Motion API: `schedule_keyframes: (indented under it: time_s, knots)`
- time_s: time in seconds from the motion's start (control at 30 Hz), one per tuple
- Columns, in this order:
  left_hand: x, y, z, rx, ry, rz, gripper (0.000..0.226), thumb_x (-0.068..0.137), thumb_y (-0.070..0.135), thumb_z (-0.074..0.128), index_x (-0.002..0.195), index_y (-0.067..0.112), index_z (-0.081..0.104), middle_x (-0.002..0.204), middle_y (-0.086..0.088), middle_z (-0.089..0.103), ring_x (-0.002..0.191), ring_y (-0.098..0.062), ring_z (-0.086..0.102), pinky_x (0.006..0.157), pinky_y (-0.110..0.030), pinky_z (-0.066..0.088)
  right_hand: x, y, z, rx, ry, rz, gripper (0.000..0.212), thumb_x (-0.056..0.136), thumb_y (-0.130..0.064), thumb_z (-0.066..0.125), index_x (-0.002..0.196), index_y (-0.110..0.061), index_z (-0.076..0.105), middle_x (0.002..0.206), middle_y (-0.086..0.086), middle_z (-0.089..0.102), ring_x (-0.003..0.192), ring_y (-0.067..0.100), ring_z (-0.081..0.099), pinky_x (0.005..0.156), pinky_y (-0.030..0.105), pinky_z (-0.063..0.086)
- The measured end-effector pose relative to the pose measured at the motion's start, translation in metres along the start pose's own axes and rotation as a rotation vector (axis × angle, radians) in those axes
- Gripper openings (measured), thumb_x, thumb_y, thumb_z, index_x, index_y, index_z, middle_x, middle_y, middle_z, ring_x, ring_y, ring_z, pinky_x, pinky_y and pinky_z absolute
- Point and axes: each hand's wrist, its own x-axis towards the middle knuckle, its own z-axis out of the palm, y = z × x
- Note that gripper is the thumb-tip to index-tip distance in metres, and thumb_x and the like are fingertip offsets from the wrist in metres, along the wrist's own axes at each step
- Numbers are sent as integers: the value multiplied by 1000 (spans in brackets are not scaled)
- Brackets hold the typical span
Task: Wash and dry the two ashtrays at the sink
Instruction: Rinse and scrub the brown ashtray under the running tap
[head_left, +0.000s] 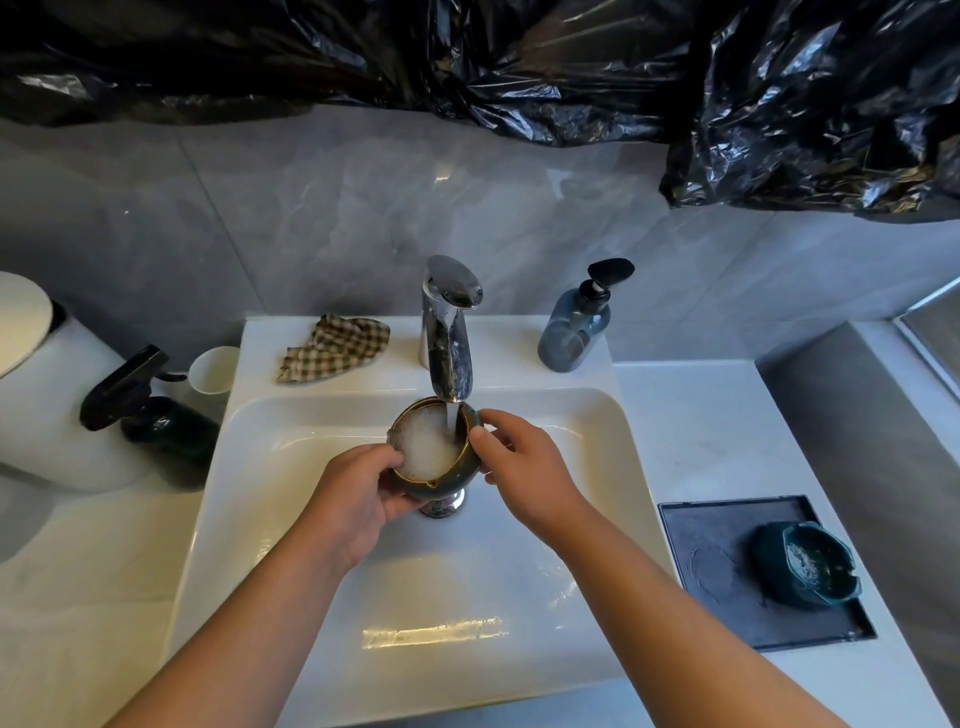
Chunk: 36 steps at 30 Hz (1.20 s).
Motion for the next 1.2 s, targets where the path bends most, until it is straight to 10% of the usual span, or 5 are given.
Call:
schedule_keyframes:
  time_s: [0.47, 0.77, 0.97, 1.2]
  knots:
    - [-8, -1, -1, 98, 4, 61, 12, 92, 7, 64, 88, 8, 52, 88, -15, 65, 76, -27, 71, 68, -42, 59, 14, 11, 17, 128, -47, 154, 34, 103, -24, 37, 129, -20, 58, 119, 7, 65, 105, 24, 65, 92, 48, 58]
    - [-6, -5, -8, 389, -82, 203, 34, 94, 24, 65, 126, 28, 56, 121, -3, 59, 95, -19, 69, 78, -37, 60, 20, 11, 14, 212, -119, 359, 28, 102, -25, 39, 107, -11, 63, 97, 9, 64, 79, 17, 61, 57, 24, 54]
    - [-12, -6, -11, 631, -229, 297, 66, 51, 51, 71, 113, 44, 51, 113, 6, 61, 101, -12, 63, 84, -29, 54, 20, 9, 11, 326, -188, 504, 36, 99, -30, 35, 104, -7, 62, 76, 12, 60, 57, 15, 53, 49, 22, 46]
    - [-7, -5, 1, 712, -113, 354, 47, 62, 52, 71, 87, 15, 57, 80, -4, 63, 74, -19, 63, 64, -34, 53, 19, 6, 7, 224, -264, 506, 62, 104, -58, 21, 89, -12, 61, 67, 6, 50, 56, 13, 41, 55, 23, 37]
